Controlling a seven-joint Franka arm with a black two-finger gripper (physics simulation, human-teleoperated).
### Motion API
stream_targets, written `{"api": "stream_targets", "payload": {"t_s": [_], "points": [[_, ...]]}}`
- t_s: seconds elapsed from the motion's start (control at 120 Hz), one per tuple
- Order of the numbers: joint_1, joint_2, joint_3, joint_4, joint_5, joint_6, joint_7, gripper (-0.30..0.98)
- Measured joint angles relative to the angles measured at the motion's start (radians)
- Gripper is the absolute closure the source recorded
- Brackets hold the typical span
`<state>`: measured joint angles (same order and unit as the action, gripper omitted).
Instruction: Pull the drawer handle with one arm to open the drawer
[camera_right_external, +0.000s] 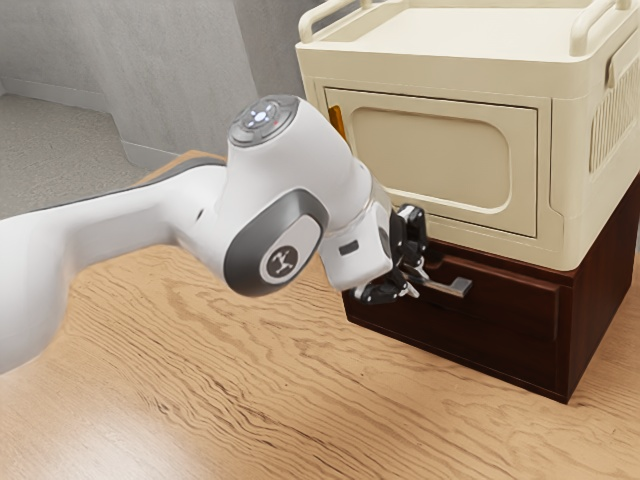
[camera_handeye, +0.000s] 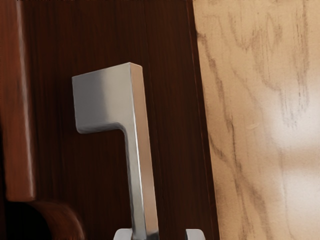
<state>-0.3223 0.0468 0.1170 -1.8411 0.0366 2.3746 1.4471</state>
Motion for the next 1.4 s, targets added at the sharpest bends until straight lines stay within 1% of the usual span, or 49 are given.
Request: {"api": "stream_targets", "payload": {"t_s": [0.275,0.625,0.933,1.4], "points": [[0.001,-0.005,-0.001,0.015,-0.03,-0.081,-0.037,0.65],[-0.002,-0.039,-0.005,0.016,-0.042,-0.184,-0.082,0.66],[-0.007,-0.085,-0.008,-0.038,-0.042,-0.208,-0.113,0.65],[-0.003,-0.207,-0.038,-0.155,-0.042,-0.215,-0.154,0.66]]}}
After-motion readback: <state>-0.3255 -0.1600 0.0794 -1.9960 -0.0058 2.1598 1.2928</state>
